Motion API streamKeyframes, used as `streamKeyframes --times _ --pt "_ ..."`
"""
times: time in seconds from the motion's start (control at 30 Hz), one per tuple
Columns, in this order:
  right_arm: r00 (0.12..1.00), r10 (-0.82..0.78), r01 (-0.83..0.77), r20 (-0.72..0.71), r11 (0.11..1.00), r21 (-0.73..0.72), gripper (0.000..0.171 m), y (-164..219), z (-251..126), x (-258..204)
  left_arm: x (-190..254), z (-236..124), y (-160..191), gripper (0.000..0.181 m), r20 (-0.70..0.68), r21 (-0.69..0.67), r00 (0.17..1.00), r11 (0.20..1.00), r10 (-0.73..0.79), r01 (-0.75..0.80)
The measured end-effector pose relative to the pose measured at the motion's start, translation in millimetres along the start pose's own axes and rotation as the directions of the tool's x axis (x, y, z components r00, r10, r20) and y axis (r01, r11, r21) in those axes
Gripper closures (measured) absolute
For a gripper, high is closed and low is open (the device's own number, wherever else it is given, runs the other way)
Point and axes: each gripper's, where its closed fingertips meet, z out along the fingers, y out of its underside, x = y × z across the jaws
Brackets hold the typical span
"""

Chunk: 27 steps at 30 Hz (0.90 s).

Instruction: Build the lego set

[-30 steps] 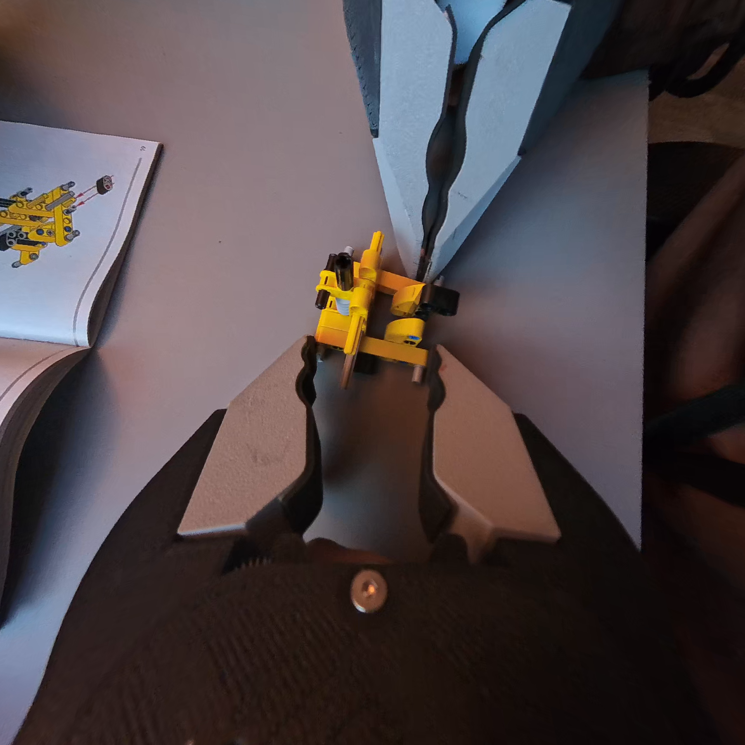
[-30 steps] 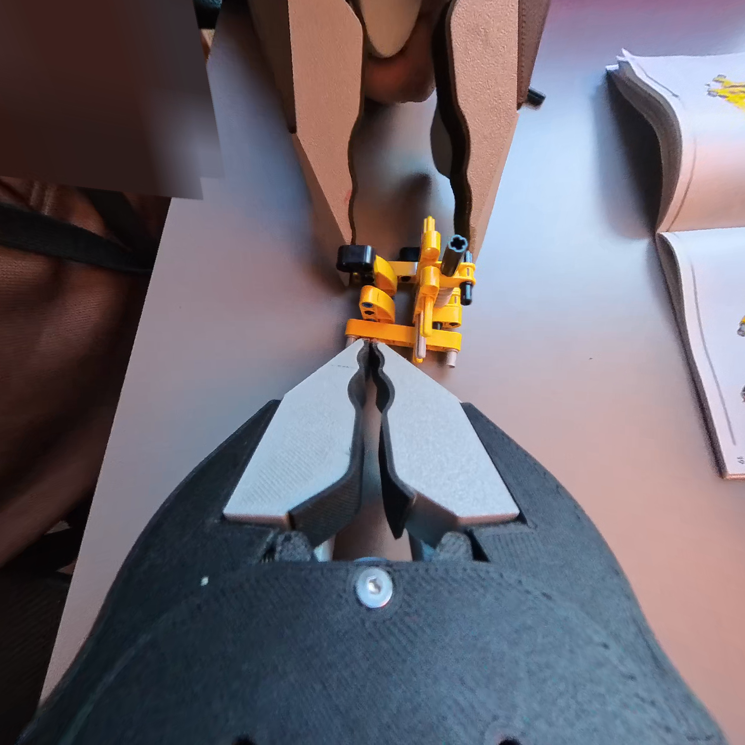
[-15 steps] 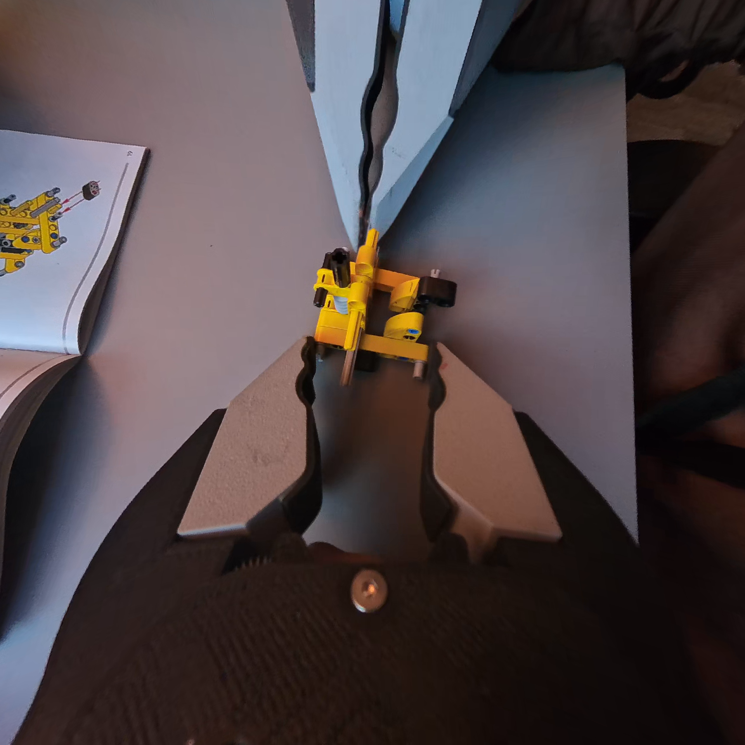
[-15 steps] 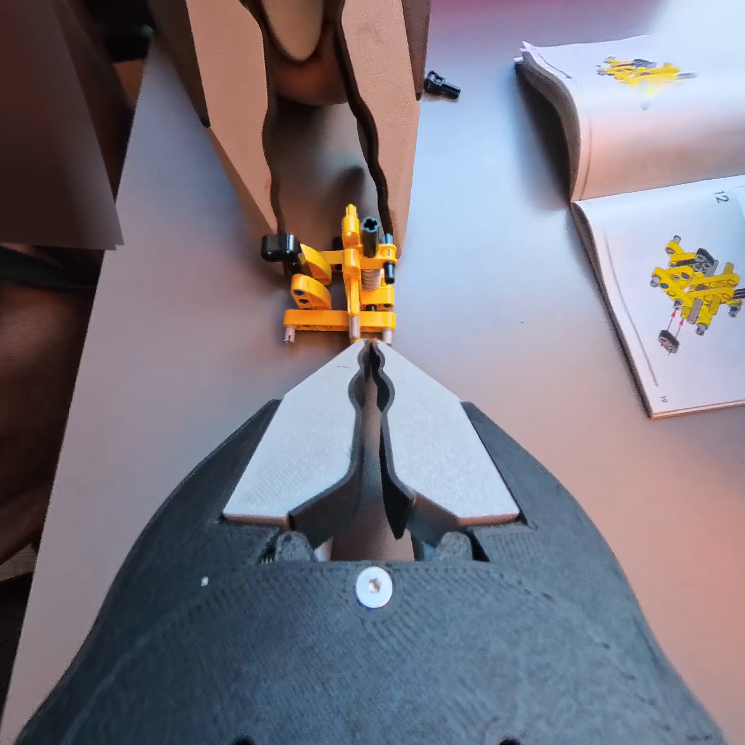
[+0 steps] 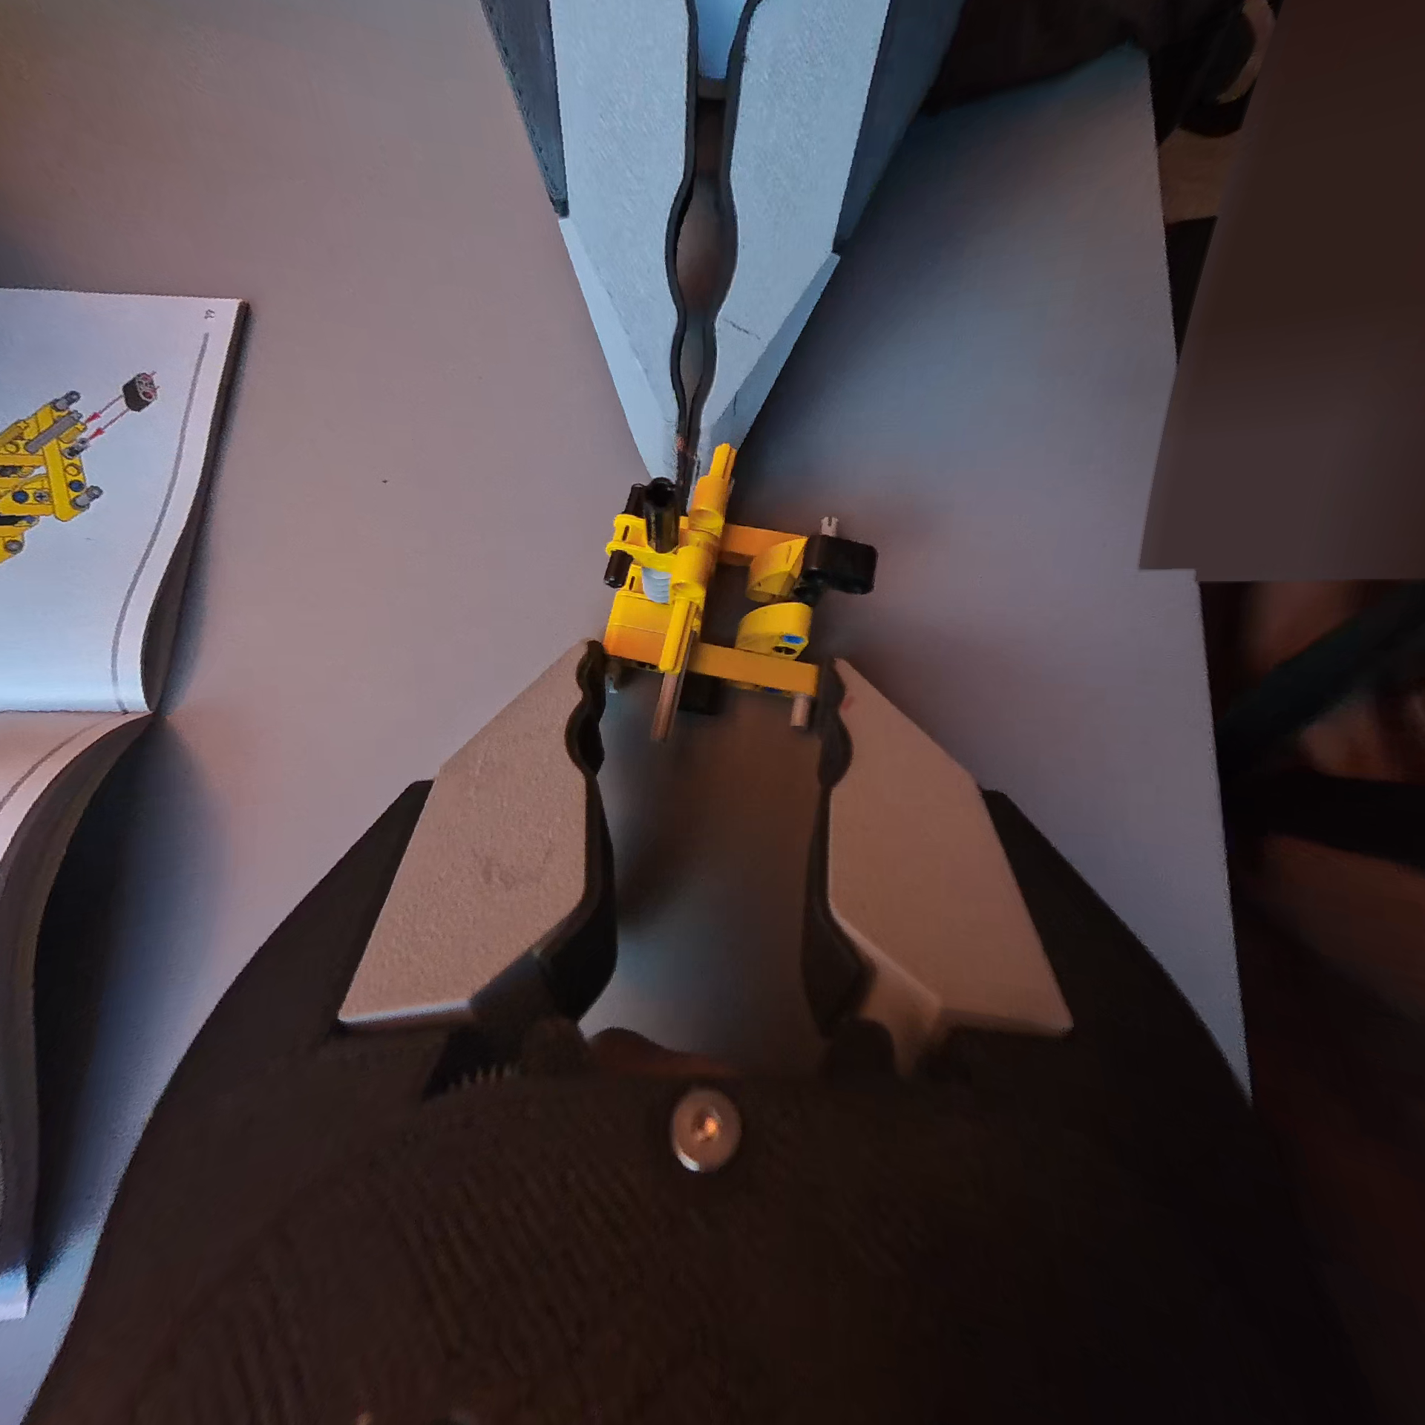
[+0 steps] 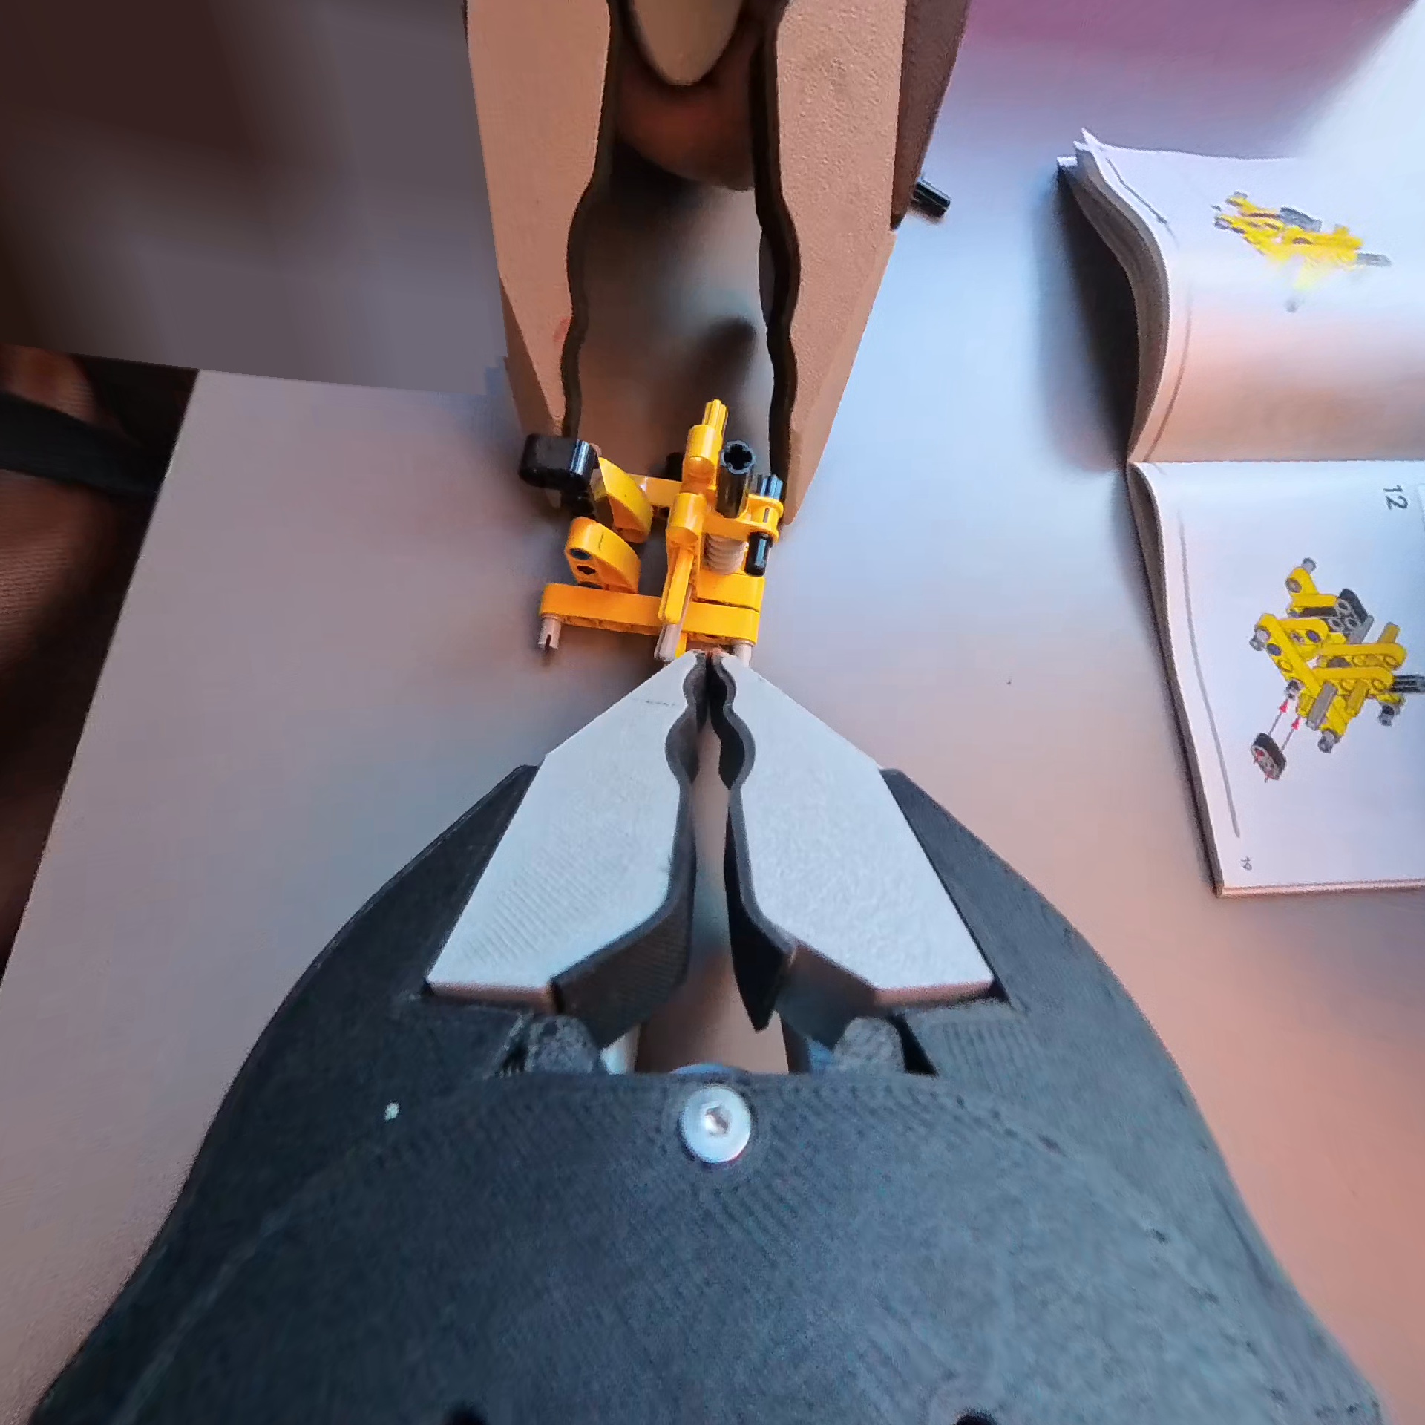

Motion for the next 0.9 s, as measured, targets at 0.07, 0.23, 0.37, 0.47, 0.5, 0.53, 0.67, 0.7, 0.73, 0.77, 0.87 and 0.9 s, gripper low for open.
streamKeyframes --times 0.07,0.23,0.37,0.47,0.5,0.53,0.67,0.7,0.73,0.77,0.87,0.9 --pt "0.998 0.039 -0.039 0.039 0.999 0.001 0.171 0.3 -0.6 -0.4 0.0 0.4 -0.5 0.128 0.002 0.002 1.0 1.0 -0.002 0.002" --pt "0.992 0.115 -0.116 0.05 0.993 0.03 0.171 9.6 -17.8 3.7 0.1 2.5 -2.7 0.127 0.02 0.008 1.0 1.0 -0.017 0.017" --pt "0.982 0.171 -0.18 0.083 0.977 0.118 0.171 -1.2 -24.6 -4.4 0.1 1.6 -2.4 0.127 0.019 0.011 0.999 1.0 -0.029 0.029" --pt "0.988 0.152 -0.151 -0.012 0.987 0.062 0.171 1.9 -13.5 0.9 0.1 1.7 -2.3 0.127 0.024 0.009 0.999 1.0 -0.025 0.025" --pt "0.988 0.14 -0.139 -0.057 0.99 0.037 0.171 4.7 -10.5 4.3 0.1 1.8 -2.4 0.127 0.025 0.01 0.999 1.0 -0.028 0.028" --pt "0.989 0.126 -0.125 -0.078 0.992 0.019 0.171 6.8 -9.2 4.8 0.1 1.7 -2.3 0.127 0.026 0.01 0.999 1.0 -0.029 0.029" --pt "0.992 0.115 -0.111 -0.053 0.99 0.083 0.171 0.7 -21.6 -0.4 -1.2 0.1 -2.1 0.128 0.025 0.017 0.998 0.998 -0.054 0.053" --pt "0.99 0.135 -0.13 -0.046 0.986 0.1 0.171 0.2 -25.7 0.6 -1.4 -0.7 -1.8 0.128 0.023 0.019 0.998 0.998 -0.061 0.06" --pt "0.988 0.15 -0.146 -0.029 0.983 0.107 0.171 1.5 -28.3 -0.1 -1.5 -1.2 -1.4 0.128 0.023 0.02 0.998 0.998 -0.066 0.065" --pt "0.985 0.169 -0.165 -0.031 0.981 0.102 0.171 4.8 -28.9 1.9 -1.4 -1.7 -1.2 0.128 0.022 0.021 0.997 0.997 -0.068 0.068" --pt "0.971 0.224 -0.216 -0.08 0.971 0.105 0.115 6.5 -25.5 11.8 -1.4 -1.6 -0.7 0.127 0.03 0.018 0.998 0.998 -0.061 0.06" --pt "0.979 0.204 -0.201 -0.021 0.974 0.101 0.086 4.5 -23.8 2.0 -1.4 -1.5 -0.5 0.127 0.033 0.017 0.998 0.998 -0.058 0.057"
